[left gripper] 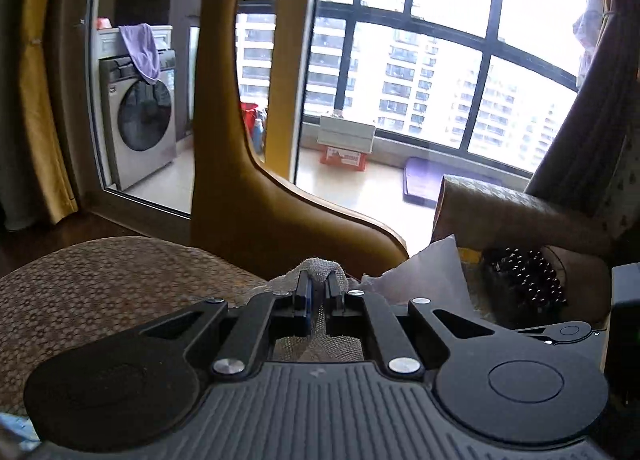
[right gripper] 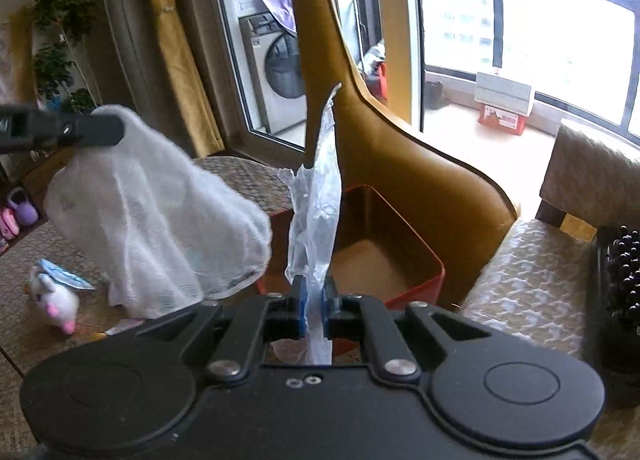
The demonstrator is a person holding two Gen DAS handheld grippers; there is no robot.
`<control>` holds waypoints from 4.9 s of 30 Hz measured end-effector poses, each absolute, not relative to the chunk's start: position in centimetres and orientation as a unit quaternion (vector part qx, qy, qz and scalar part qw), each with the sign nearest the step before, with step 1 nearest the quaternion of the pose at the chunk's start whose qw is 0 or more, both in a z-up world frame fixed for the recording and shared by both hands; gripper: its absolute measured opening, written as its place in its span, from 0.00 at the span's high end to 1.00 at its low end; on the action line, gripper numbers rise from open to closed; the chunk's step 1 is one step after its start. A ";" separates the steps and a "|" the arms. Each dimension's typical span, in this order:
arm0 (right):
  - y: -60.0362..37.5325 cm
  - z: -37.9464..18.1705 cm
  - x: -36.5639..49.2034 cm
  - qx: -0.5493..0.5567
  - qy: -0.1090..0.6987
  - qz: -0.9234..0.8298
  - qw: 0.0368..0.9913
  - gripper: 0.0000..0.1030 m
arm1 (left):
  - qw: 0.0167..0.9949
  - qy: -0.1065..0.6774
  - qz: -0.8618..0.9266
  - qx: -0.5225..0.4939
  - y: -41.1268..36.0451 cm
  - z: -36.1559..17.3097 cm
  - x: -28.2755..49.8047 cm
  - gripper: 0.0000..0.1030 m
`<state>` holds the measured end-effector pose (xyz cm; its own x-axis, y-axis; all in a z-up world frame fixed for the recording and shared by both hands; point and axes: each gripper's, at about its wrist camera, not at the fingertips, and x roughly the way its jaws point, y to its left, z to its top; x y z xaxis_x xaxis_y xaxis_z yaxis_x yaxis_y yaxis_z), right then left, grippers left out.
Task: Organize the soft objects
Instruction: 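Carry the mesh cloth with the left tool while the right tool carries the bag to the red box, then open the left tool over the red box while the right tool releases the bag there, then move both open tools back over the table items, then grasp the red-labelled clear packet with the left tool while the right tool grasps the white cloth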
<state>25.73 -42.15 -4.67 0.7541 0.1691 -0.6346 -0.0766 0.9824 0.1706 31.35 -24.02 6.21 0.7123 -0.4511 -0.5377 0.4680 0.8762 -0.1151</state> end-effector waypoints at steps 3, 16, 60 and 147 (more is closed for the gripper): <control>-42.6 -5.2 26.8 0.066 0.354 0.053 0.931 0.93 | 0.920 0.296 -0.257 0.015 -25.8 5.3 33.0 0.94; -43.7 -8.2 32.9 0.059 0.415 0.026 0.908 0.91 | 0.904 0.353 -0.236 0.037 -30.6 -0.9 40.4 0.94; -42.4 -11.4 36.2 -0.016 0.420 0.059 0.905 0.28 | 0.878 0.417 -0.228 0.059 -31.2 -8.1 44.0 0.32; -23.5 -7.2 15.7 0.079 0.321 0.147 0.932 0.00 | 0.938 0.326 -0.115 -0.029 -1.2 -5.3 14.2 0.00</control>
<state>15.69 -23.46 -7.23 0.7508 0.3254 -0.5748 -0.2239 0.9441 0.2420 14.24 -1.18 -5.33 0.7613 -0.2350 -0.6042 0.1968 0.9718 -0.1300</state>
